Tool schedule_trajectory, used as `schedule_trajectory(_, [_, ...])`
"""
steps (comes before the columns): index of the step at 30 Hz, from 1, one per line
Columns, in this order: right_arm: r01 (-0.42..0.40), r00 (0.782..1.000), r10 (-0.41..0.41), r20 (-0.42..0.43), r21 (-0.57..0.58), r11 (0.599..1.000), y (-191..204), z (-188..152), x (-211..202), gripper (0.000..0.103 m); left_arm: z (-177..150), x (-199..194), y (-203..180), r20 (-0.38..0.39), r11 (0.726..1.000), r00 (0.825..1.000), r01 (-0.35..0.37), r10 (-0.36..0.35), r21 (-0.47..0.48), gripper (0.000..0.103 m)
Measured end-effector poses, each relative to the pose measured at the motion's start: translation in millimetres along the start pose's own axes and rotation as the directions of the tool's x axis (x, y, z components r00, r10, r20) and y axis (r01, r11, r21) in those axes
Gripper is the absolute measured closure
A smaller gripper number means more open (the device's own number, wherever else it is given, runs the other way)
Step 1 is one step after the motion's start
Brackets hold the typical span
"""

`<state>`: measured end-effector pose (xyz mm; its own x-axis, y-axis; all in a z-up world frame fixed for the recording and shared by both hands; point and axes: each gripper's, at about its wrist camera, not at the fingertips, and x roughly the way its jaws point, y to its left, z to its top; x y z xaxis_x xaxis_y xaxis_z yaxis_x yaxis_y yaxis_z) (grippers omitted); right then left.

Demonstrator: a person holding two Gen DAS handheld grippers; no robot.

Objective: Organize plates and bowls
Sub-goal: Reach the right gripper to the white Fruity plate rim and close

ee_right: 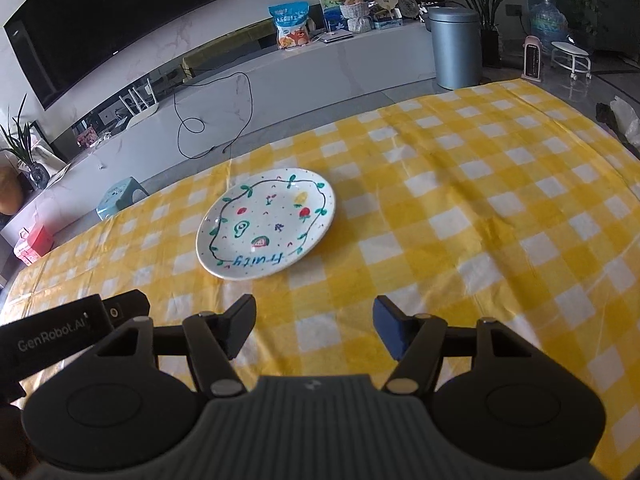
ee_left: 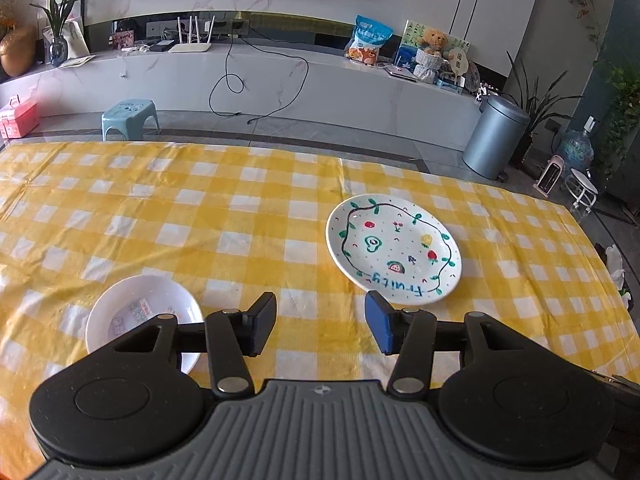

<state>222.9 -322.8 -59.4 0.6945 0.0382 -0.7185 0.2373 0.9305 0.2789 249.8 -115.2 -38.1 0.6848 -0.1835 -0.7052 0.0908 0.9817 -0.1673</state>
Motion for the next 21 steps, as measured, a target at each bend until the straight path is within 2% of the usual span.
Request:
schedule_trajectory(4, [-0.012,1.0,0.012,-0.009,0.002,1.0,-2,16,18,0.041,9,20,-6,0.0,0.999,1.0,0.001,-0.001,0.038,0.045])
schedule_trajectory(6, [-0.004,1.0,0.004,-0.012,0.003,1.0,-5,24,26,0.046,15,30,-7,-0.003,0.999,1.0,0.006,-0.005,0.04,0.045])
schedule_trajectory(14, [-0.012,1.0,0.013,-0.017,0.08,0.997,-17,46,60,0.057,35,68,-2,-0.043,1.0,0.999,0.022,-0.023,-0.013,0.05])
schedule_trajectory(16, [-0.01,1.0,0.012,-0.019,0.103,0.995,-20,48,69,0.059,36,78,3,-0.057,0.998,0.998,0.025,-0.028,-0.052,0.052])
schedule_trajectory(18, [-0.023,0.999,0.026,-0.025,0.135,0.991,-26,48,76,0.066,36,85,6,-0.057,0.997,0.998,0.022,-0.026,-0.077,0.053])
schedule_trajectory(21, [-0.037,0.999,0.042,-0.027,0.159,0.987,-31,46,85,0.07,37,90,6,-0.048,0.996,0.998,0.031,-0.035,-0.084,0.055])
